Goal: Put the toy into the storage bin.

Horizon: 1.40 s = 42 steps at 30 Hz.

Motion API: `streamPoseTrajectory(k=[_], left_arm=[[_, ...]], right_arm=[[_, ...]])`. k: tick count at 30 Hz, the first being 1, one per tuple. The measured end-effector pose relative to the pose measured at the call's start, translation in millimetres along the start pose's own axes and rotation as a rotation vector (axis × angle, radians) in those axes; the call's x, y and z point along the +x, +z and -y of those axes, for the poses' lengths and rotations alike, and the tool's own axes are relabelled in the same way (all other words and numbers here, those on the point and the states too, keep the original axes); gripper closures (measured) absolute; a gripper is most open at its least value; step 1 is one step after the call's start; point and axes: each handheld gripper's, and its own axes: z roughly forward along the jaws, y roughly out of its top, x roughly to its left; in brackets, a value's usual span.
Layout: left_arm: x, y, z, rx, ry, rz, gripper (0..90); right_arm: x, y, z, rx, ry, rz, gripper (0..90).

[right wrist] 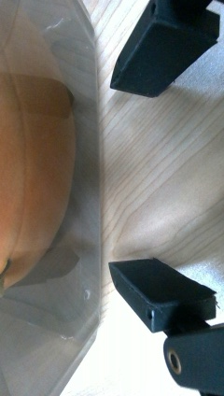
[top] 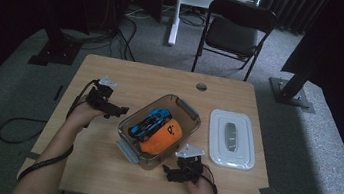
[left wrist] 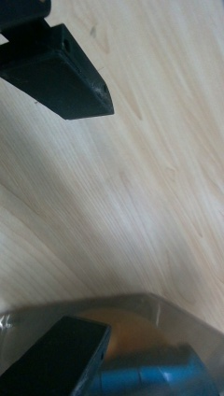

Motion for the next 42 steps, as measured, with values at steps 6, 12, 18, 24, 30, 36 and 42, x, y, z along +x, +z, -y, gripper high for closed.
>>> streamPoseTrajectory(k=[6, 12, 18, 24, 30, 36, 42], left_arm=[[2.1, 20.8, 10.8, 0.019, -0.009, 0.016, 0.8], [4.4, 42.2, 18.5, 0.045, -0.013, 0.014, 0.8], [-0.6, 57.9, 20.9, 0.053, -0.003, 0.026, 0.7], [-7.6, 63.6, 19.2, 0.058, 0.020, 0.034, 0.8], [-14.5, 62.6, 18.2, 0.046, 0.032, 0.040, 0.8], [-16.0, 58.5, 21.1, 0.042, 0.031, 0.026, 1.2], [-20.9, 52.3, 26.5, 0.041, 0.027, 0.031, 1.2]], right_arm=[[-4.9, -3.4, 1.2, 0.000, 0.028, 0.005, 11.1], [-12.5, -11.8, 0.0, -0.016, 0.052, 0.042, 11.1], [-22.3, -15.8, -6.2, -0.031, 0.091, 0.095, 11.1], [-27.6, -15.6, -11.6, -0.033, 0.119, 0.115, 11.1], [-31.3, -16.7, -11.2, -0.040, 0.160, 0.168, 11.2], [-33.7, -18.6, -14.1, -0.043, 0.157, 0.192, 11.2], [-36.5, -17.7, -15.1, -0.041, 0.160, 0.193, 11.2]])
